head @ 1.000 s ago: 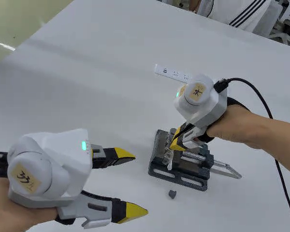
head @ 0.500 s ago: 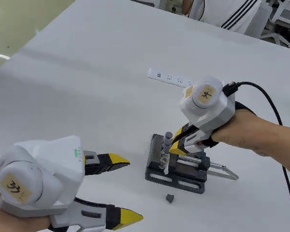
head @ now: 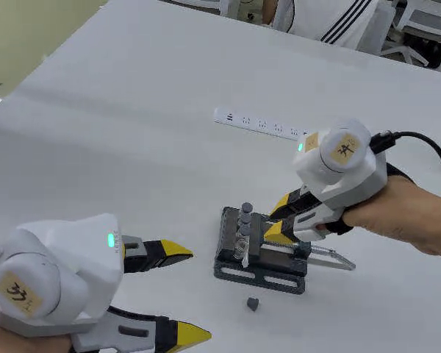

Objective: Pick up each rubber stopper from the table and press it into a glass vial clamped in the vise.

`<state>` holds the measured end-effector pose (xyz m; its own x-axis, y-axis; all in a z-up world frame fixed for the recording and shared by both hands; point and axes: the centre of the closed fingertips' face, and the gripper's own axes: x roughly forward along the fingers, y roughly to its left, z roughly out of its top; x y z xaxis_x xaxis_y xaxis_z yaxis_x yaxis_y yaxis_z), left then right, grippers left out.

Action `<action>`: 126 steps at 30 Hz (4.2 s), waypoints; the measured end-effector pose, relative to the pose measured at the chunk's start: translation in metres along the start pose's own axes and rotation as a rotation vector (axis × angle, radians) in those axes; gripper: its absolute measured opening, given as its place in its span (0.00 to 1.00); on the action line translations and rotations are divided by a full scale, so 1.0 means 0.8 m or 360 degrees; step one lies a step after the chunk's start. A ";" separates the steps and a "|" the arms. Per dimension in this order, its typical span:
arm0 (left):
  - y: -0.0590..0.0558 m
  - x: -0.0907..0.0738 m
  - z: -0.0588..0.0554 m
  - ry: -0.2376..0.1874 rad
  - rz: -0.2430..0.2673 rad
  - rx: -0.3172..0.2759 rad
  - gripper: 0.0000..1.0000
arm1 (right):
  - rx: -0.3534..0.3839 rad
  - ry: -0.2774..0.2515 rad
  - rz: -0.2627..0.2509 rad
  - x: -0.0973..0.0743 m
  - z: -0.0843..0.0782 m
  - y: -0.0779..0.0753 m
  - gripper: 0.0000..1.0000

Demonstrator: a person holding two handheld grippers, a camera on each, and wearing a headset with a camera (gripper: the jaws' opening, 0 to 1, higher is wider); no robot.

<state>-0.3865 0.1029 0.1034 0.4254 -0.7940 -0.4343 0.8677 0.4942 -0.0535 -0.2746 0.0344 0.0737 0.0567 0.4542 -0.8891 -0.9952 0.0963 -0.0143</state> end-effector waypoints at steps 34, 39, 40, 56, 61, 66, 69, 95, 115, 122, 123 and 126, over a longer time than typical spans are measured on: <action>-0.001 0.062 -0.033 0.0304 -0.0233 0.0257 0.38 | 0.0429 -0.0323 -0.0098 -0.033 -0.098 0.048 0.35; 0.000 0.075 -0.046 0.0364 -0.0277 0.0308 0.35 | 0.0475 -0.0360 -0.0109 -0.035 -0.108 0.051 0.37; 0.001 0.077 -0.049 0.0375 -0.0284 0.0312 0.35 | 0.0481 -0.0366 -0.0111 -0.036 -0.109 0.052 0.37; 0.007 0.121 -0.078 0.0556 -0.0386 0.0542 0.21 | 0.0566 -0.0477 -0.0104 -0.039 -0.129 0.075 0.45; 0.009 0.135 -0.078 0.0573 -0.0381 0.0579 0.16 | 0.0579 -0.0502 -0.0100 -0.040 -0.134 0.083 0.46; 0.011 0.150 -0.081 0.0583 -0.0388 0.0628 0.12 | 0.0601 -0.0519 -0.0115 -0.045 -0.139 0.085 0.45; 0.012 0.157 -0.083 0.0588 -0.0397 0.0632 0.11 | 0.0616 -0.0531 -0.0127 -0.048 -0.140 0.083 0.45; 0.008 0.182 -0.093 0.0627 -0.0473 0.0725 0.07 | 0.0643 -0.0541 -0.0149 -0.055 -0.147 0.079 0.44; 0.009 0.186 -0.096 0.0627 -0.0466 0.0723 0.04 | 0.0644 -0.0541 -0.0150 -0.055 -0.145 0.078 0.42; 0.009 0.186 -0.096 0.0621 -0.0448 0.0717 0.04 | 0.0637 -0.0542 -0.0151 -0.055 -0.144 0.078 0.42; 0.009 0.186 -0.096 0.0619 -0.0445 0.0720 0.04 | 0.0636 -0.0545 -0.0151 -0.055 -0.143 0.078 0.42; 0.009 0.185 -0.096 0.0616 -0.0440 0.0714 0.04 | 0.0633 -0.0541 -0.0149 -0.055 -0.142 0.079 0.42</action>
<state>-0.3371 0.0158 -0.0306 0.1207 -0.6442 -0.7552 0.9905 0.0278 0.1346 -0.3491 -0.0799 0.0597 0.2321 0.6828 -0.6928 -0.8815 0.4487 0.1470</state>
